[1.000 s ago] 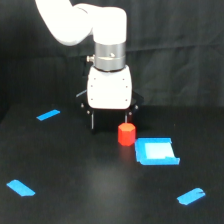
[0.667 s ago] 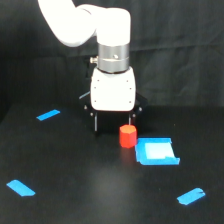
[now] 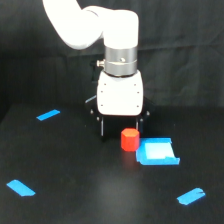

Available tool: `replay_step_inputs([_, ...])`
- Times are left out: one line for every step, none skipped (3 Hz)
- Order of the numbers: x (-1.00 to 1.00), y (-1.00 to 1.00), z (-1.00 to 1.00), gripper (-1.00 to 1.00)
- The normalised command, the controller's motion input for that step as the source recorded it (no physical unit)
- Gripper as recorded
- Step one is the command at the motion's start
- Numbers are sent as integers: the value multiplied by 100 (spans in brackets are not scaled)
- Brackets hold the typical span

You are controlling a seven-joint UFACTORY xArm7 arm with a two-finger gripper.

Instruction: Pick up the red object from the table

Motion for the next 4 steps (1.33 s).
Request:
replay_step_inputs([12, -47, -33, 58])
replay_step_inputs([-3, -26, -26, -71])
replay_step_inputs([-7, -12, -6, -93])
replay_step_inputs([-8, -8, 4, -96])
